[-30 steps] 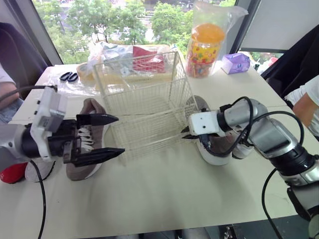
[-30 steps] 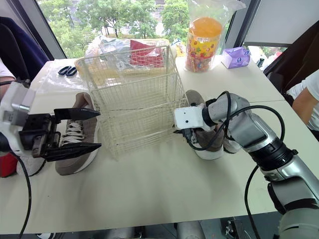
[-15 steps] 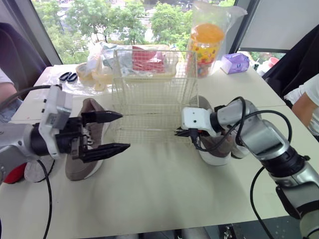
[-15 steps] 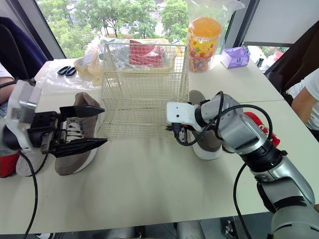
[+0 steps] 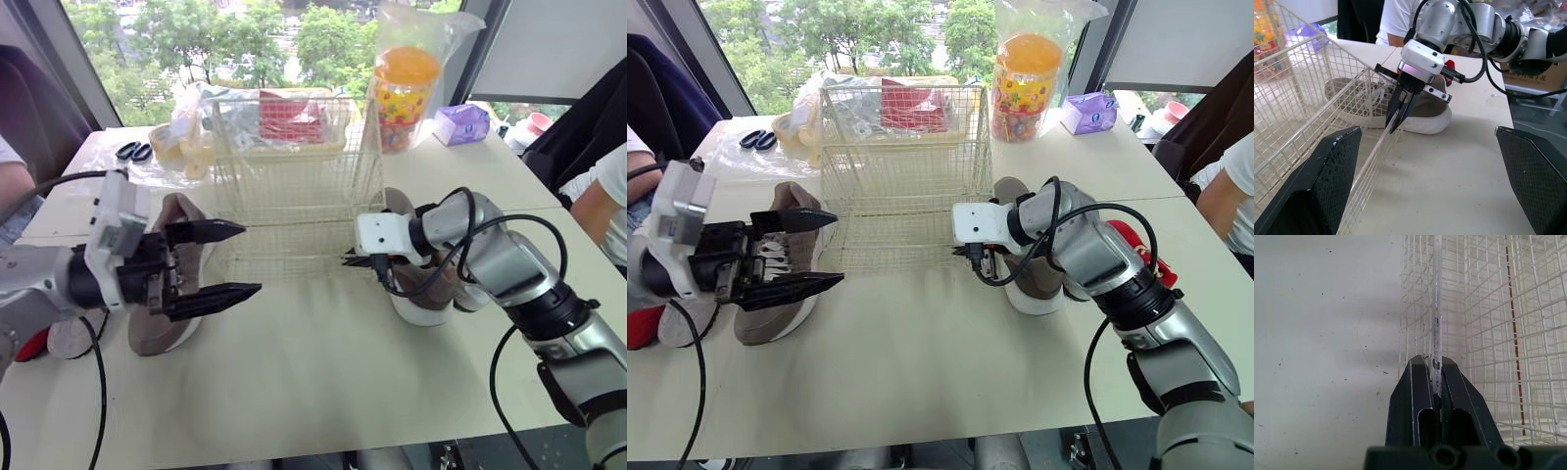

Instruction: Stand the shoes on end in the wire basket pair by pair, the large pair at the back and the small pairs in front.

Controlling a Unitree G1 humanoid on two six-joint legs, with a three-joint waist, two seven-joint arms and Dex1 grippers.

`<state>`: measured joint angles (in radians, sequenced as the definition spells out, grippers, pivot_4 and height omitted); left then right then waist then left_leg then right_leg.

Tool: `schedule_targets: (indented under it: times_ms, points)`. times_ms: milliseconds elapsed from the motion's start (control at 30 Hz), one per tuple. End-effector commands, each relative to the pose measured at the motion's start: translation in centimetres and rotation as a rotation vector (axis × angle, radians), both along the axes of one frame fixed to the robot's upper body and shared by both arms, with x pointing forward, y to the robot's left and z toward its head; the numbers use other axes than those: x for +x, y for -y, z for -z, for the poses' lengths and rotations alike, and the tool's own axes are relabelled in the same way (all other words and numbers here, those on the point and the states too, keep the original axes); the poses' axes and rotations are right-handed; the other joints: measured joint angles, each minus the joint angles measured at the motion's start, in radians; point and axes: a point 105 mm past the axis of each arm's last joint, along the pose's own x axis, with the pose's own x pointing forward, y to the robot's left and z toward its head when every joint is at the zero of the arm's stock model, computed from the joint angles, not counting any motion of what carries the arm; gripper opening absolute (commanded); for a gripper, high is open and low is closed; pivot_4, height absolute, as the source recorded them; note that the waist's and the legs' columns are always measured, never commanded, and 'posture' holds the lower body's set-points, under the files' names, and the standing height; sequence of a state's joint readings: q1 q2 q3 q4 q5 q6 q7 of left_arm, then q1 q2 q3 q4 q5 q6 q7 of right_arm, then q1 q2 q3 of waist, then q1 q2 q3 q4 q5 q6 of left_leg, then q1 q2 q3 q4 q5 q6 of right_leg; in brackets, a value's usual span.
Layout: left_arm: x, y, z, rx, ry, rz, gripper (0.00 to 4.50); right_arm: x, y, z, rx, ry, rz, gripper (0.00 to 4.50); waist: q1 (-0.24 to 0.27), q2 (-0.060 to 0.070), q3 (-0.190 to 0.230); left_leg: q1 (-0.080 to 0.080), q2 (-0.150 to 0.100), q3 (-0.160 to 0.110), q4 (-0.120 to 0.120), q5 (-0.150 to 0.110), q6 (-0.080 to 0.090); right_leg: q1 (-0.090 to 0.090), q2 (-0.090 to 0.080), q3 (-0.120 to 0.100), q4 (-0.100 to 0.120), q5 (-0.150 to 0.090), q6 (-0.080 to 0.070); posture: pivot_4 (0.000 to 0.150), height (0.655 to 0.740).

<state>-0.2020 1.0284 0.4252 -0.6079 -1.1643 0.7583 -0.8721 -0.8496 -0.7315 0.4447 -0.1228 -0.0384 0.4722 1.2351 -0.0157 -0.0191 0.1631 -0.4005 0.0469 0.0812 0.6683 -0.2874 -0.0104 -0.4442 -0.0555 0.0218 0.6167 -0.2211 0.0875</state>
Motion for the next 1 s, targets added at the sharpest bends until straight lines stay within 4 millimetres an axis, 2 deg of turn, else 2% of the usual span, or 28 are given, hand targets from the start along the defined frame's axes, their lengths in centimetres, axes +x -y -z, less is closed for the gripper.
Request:
schedule_targets:
  times_ms: [33, 633, 967, 1000]
  points:
    - [-0.2, 0.1, -0.4, 0.008, 0.037, 0.001, 4.50, -0.4, -0.9, -2.0, 0.008, 0.075, -0.055, 0.06, 0.000, 0.000, 0.000, 0.000, 0.000, 0.000, 0.000, 0.000, 0.000, 0.000, 0.000, 0.000, 0.000, 0.000, 0.000, 0.150, 0.7400]
    - [0.0, 0.1, -0.2, 0.013, 0.047, 0.011, 4.50, -2.8, -0.8, -1.4, 0.016, 0.004, -0.053, 0.06, 0.002, 0.000, 0.000, 0.000, 0.000, 0.000, 0.000, 0.000, 0.000, 0.000, 0.000, 0.000, 0.000, 0.000, 0.000, 0.150, 0.7400]
    - [0.1, 0.3, -0.3, 0.011, 0.051, 0.018, 4.50, -2.4, -0.4, -1.5, 0.006, 0.023, -0.033, 0.06, 0.002, 0.000, 0.000, 0.001, 0.000, 0.000, 0.000, 0.000, 0.000, 0.000, 0.000, 0.000, 0.001, 0.000, 0.000, 0.150, 0.7400]
    - [0.1, 0.3, -0.3, 0.011, 0.050, 0.018, 4.50, -2.4, -0.4, -1.8, 0.015, 0.022, -0.026, 0.67, 0.002, 0.000, 0.000, 0.001, 0.000, 0.000, 0.000, 0.000, 0.000, 0.000, 0.000, 0.000, 0.001, 0.000, 0.000, 0.150, 0.7400]
